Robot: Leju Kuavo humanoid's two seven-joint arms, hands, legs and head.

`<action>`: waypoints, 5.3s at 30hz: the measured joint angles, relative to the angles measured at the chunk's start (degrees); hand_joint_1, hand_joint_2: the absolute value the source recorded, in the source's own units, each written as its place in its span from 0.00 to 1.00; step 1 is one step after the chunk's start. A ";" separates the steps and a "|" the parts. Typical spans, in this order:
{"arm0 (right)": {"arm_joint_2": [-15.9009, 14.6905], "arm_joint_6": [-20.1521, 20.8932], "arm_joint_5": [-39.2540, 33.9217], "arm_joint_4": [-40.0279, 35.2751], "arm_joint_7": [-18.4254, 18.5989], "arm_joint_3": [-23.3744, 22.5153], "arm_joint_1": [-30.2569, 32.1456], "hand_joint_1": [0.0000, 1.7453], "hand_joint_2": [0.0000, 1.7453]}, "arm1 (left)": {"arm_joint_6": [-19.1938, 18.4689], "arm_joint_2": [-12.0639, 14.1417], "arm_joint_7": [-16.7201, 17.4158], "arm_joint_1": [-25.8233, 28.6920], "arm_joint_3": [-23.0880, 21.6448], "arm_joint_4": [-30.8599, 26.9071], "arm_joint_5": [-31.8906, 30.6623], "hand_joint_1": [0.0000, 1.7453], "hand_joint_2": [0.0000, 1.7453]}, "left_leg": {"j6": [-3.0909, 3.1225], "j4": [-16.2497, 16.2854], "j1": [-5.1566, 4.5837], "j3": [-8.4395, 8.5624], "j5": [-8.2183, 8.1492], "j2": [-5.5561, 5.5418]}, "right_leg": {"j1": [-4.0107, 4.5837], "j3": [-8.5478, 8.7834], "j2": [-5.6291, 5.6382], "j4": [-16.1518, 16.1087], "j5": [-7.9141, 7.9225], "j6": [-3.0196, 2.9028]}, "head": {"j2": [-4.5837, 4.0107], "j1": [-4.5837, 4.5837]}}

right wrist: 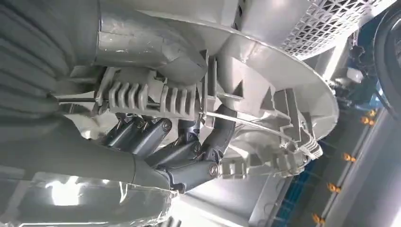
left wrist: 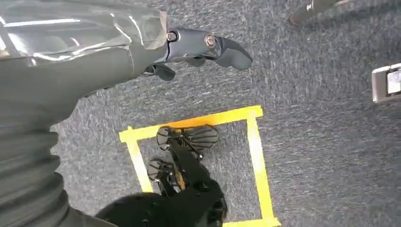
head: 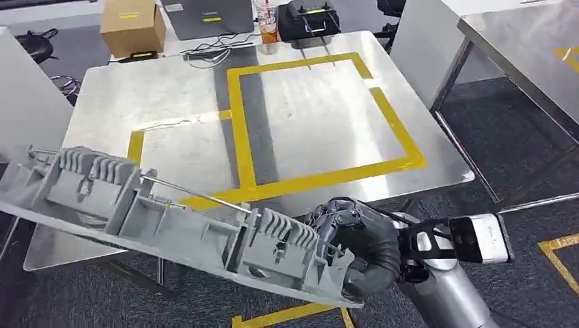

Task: Take the parts from the cabinet and place them on the table.

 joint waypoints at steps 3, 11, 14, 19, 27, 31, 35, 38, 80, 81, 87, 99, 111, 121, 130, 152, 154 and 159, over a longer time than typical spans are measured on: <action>0.11 0.20 0.00 -0.07 -0.22 -0.28 -0.04 0.99 1.00 | -0.18 0.02 0.00 0.22 -0.02 -0.55 0.24 0.00 1.00 | 0.71 -1.72 0.85 1.39 0.67 -2.42 | 0.07 0.62 -0.69 -0.33 -0.64 0.82 | 0.00 -0.02; -0.68 -0.33 -0.79 0.02 -0.44 -1.46 0.56 0.99 1.00 | -1.58 -1.07 0.79 -0.08 -0.07 -2.10 2.23 0.00 1.00 | 0.73 -2.05 1.24 2.22 0.51 -7.93 | -0.89 -7.40 6.49 9.97 -1.19 2.50 | 0.00 0.64; -0.61 -0.68 -0.83 0.00 -0.17 -1.59 0.50 0.99 1.00 | -2.45 -1.11 1.18 -0.06 -0.04 -2.93 2.80 0.00 1.00 | -0.48 -0.72 1.02 1.86 -0.67 -8.66 | -1.21 -3.36 6.84 0.13 3.22 2.34 | 0.00 0.84; -0.50 -0.81 -0.94 -0.07 0.24 -1.77 0.50 0.99 1.00 | -2.71 -1.20 1.14 0.29 -0.04 -3.48 2.93 0.00 1.00 | -1.57 0.52 1.30 1.13 -1.72 -6.89 | -1.27 -3.29 6.73 0.08 3.34 0.14 | 0.00 0.60; -0.37 -0.87 -1.14 -0.09 0.55 -1.70 0.56 0.99 1.00 | -3.54 -1.25 0.66 0.56 -0.07 -4.40 2.97 0.00 1.00 | -0.97 6.07 1.35 -2.00 -1.75 -5.02 | -0.23 -2.48 6.43 0.08 2.79 -0.89 | 0.00 0.20; 0.00 -1.01 -1.38 -0.20 0.68 -1.64 0.46 0.99 1.00 | -3.63 -1.27 0.46 0.52 -0.07 -5.36 2.97 0.00 1.00 | 0.58 -0.44 0.10 1.08 -0.87 -4.17 | -0.21 -2.49 6.24 -0.09 2.58 -0.34 | 0.00 0.20; 0.00 -1.07 -1.86 -0.46 1.20 -1.64 0.29 0.99 1.00 | -4.29 -1.57 0.18 0.78 -0.11 -6.16 3.02 0.00 1.00 | 1.35 -2.82 0.82 3.32 -0.12 -4.77 | -0.15 -3.74 6.38 2.84 0.94 0.21 | 0.00 0.53; -0.09 -1.11 -2.06 -0.50 1.23 -1.64 0.47 0.99 1.00 | -4.37 -1.88 0.18 0.78 -0.11 -6.34 2.97 0.00 1.00 | 1.50 -2.78 0.83 3.27 -0.12 -5.10 | -0.56 -10.55 6.53 15.59 -3.68 0.06 | 0.00 0.57; -11.21 -26.82 64.00 2.77 9.97 -9.90 -2.63 0.99 1.00 | -5.97 -3.54 0.57 2.19 0.04 -11.19 7.32 0.00 1.00 | -0.61 0.18 0.79 1.22 -1.56 -5.72 | -1.47 -2.79 6.80 -0.21 3.01 0.52 | 0.00 0.58; -11.74 -26.73 65.16 3.50 10.25 -9.79 -3.48 0.99 1.00 | -5.97 -3.56 0.35 2.18 0.04 -11.19 7.17 0.00 1.00 | -1.04 2.60 0.93 0.25 -3.10 -5.57 | -1.52 -2.63 6.77 -0.21 2.89 0.28 | 0.00 0.09; -13.62 -24.11 69.85 11.75 11.56 -6.78 -9.38 0.99 1.00 | -6.12 -3.67 -0.37 2.14 0.04 -11.06 6.19 0.00 1.00 | -1.56 12.80 1.58 -5.58 -5.00 -5.15 | -1.29 -2.49 6.78 -0.19 2.75 0.18 | 0.00 0.07; -13.64 -23.76 74.51 38.45 3.83 3.58 -23.38 0.99 1.00 | -4.92 -2.56 -2.31 1.05 0.00 -8.40 4.83 0.00 1.00 | 1.39 -2.75 0.81 2.22 0.67 -5.14 | -0.97 -10.18 6.74 14.13 -3.00 0.82 | 0.00 0.22; -7.50 -23.45 77.39 63.43 1.38 13.64 -33.54 0.99 1.00 | -2.89 -1.03 -4.44 1.00 -0.09 -4.83 4.57 0.00 1.00 | -1.00 0.95 1.13 0.56 -1.79 -5.39 | -1.65 -3.88 6.82 -0.05 3.97 0.73 | 0.00 0.09; -5.22 -25.43 75.76 73.81 1.86 16.31 -35.97 0.00 0.00 | -1.40 0.09 -4.87 0.80 -0.13 -3.19 4.26 0.00 0.00 | -0.60 -0.34 1.18 0.99 -0.66 -4.92 | -0.80 -3.82 7.11 -0.07 3.89 0.39 | 0.00 -0.21; -4.85 -36.05 73.57 73.37 0.18 14.79 -33.59 0.00 0.00 | -1.99 -0.18 -4.09 0.71 -0.15 -2.91 5.44 0.00 0.00 | 1.32 -2.54 1.06 2.30 0.64 -4.89 | -0.98 -11.82 7.07 16.53 -2.94 0.91 | 0.00 0.00; 2.67 -51.32 62.51 -5.63 -8.85 -34.94 13.31 0.00 0.00 | -5.53 -3.24 -5.83 3.22 -0.15 -9.36 10.58 0.00 0.00 | -0.69 -0.60 1.33 2.98 -1.94 -5.46 | -0.79 -2.46 6.44 -0.51 3.04 0.62 | 0.00 -0.28; 4.60 -51.28 61.57 -10.24 -11.25 -39.98 18.66 0.00 0.00 | -5.51 -3.21 -5.64 3.76 -0.07 -9.75 11.01 0.00 0.00 | -0.48 -0.43 0.99 2.86 -1.99 -5.43 | -1.13 -2.42 6.44 -0.71 3.30 1.13 | 0.00 -0.28; 6.67 -49.59 64.76 -15.04 -8.89 -46.49 25.07 0.00 0.00 | -4.85 -3.39 -5.07 3.76 -0.04 -10.25 11.41 0.00 0.00 | 1.80 -2.11 1.01 2.38 0.16 -4.89 | -1.17 -6.00 6.58 9.10 -3.77 0.39 | 0.00 -0.15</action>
